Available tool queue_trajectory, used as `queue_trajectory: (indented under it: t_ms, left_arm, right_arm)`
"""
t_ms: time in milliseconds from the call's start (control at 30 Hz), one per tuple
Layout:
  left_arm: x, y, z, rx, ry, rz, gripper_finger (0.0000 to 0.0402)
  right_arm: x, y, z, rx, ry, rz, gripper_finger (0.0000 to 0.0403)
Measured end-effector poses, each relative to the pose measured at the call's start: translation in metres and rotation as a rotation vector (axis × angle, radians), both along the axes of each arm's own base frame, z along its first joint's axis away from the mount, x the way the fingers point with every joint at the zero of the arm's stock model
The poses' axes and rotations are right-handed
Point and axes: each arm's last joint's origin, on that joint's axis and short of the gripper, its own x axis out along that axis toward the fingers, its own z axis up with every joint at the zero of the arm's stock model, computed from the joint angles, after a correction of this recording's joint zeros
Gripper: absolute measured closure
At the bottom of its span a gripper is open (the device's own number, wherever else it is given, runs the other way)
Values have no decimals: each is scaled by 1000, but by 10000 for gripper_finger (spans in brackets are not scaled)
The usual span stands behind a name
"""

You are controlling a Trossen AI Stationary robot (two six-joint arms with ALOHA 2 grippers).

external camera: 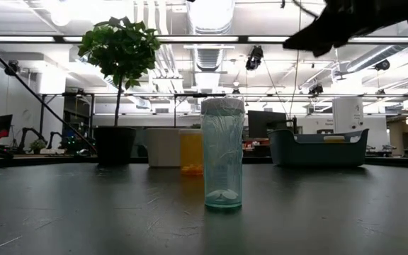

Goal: Pick and place medicine bottles into bin by pill shape (circle, oval)
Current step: Put the orange capsule bottle into the blue bin

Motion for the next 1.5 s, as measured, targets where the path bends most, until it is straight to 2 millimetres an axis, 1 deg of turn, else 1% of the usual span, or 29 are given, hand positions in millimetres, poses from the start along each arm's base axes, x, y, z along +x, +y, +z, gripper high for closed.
queue_trajectory:
  t_ms: [133, 267, 500, 633, 767, 833, 933, 1100, 1200, 1333, 1500]
  left_arm:
    - [-21, 13, -12, 38, -92, 13, 132]
    - [-42, 30, -25, 81, -175, 30, 132]
    - [-78, 55, -37, 101, -301, 53, 132]
    - [-98, 65, -41, 104, -341, 75, 132]
    - [-113, 72, -48, 102, -351, 84, 132]
    - [-117, 74, -52, 99, -356, 85, 132]
    - [-124, 77, -59, 101, -355, 84, 132]
    - [-130, 80, -58, 89, -377, 87, 132]
    - [-131, 81, -56, 85, -384, 87, 132]
    - [-132, 81, -55, 81, -392, 88, 132]
    - [-133, 82, -54, 86, -395, 84, 132]
  right_arm:
    - [14, 4, -13, 67, 46, 18, 298]
    - [30, 9, -19, 86, 34, 34, 298]
    - [65, 13, -12, 120, 54, 24, 297]
    - [89, 17, -7, 124, 65, 26, 274]
    - [112, 18, -8, 146, 93, 12, 232]
    - [123, 20, -10, 159, 141, 2, 207]
    - [139, 21, -17, 190, 257, -27, 171]
    - [167, 24, -31, 199, 440, -65, 116]
    - [183, 25, -43, 207, 529, -95, 93]
    - [201, 24, -57, 203, 608, -115, 79]
    - [216, 24, -67, 191, 651, -120, 85]
